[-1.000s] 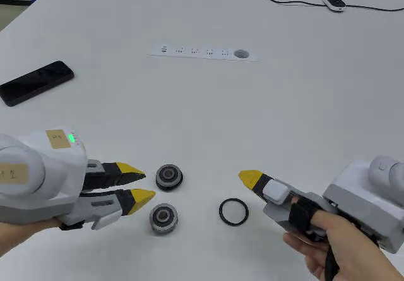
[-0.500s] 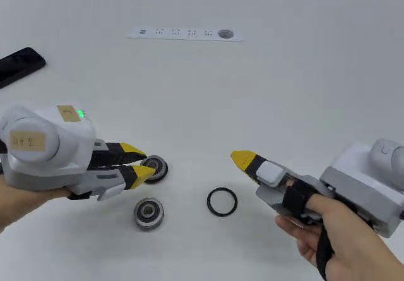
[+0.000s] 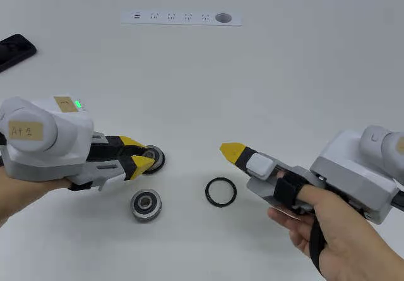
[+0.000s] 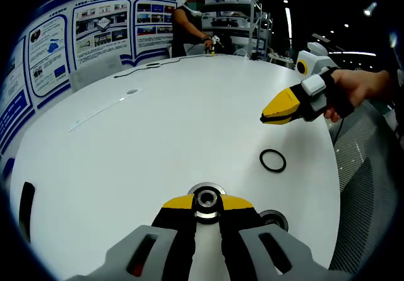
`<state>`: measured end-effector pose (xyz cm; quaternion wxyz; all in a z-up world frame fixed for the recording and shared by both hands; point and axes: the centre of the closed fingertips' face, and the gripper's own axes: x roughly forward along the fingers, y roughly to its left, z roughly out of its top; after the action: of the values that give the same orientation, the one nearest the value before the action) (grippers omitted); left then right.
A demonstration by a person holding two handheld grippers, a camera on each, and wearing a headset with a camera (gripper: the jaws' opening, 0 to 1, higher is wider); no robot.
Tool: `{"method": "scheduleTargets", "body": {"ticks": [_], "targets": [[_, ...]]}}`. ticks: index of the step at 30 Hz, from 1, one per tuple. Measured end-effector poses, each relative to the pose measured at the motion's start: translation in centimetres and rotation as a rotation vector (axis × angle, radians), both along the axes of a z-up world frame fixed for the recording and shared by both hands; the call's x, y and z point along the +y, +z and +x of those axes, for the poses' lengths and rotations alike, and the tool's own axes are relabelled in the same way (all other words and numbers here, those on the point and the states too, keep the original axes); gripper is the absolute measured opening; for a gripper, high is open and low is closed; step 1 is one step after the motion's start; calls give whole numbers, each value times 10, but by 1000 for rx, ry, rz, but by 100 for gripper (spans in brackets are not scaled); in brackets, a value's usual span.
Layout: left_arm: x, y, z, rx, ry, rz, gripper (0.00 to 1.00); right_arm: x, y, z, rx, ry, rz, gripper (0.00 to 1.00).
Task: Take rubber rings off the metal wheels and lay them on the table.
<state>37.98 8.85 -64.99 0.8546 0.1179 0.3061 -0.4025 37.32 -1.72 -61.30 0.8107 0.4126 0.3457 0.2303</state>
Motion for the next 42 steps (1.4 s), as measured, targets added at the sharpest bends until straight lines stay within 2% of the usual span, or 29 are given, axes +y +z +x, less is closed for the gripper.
{"method": "scheduleTargets", "body": {"ticks": [6,8,13,15,18,21,26,28,31,34,42], "targets": [[0,0,-1,-20,-24,19,13,9,0,0,-3,27,6,10],[1,-1,0,0,-13,11,13,13,0,0,-5,42,11,10],[0,-1,0,8,-38,39,12,29,-2,-1,-12,113,22,10],[1,-1,1,20,-37,38,12,34,-5,1,-15,136,20,11],[1,-2,0,18,-53,52,12,44,-8,0,-36,184,-7,15],[3,-3,1,18,-53,40,12,53,-9,2,-53,225,-8,18],[5,-4,1,5,-45,9,12,66,-10,5,-118,292,-38,24],[4,-4,1,2,-47,10,12,71,-11,7,-128,308,-45,25],[4,-4,1,1,-52,15,12,78,-16,10,-124,330,-47,29],[5,-4,2,-1,-49,7,12,85,-21,10,-125,360,-57,30],[5,-4,2,-6,-49,-3,12,93,-35,10,-89,404,-62,32]]}}
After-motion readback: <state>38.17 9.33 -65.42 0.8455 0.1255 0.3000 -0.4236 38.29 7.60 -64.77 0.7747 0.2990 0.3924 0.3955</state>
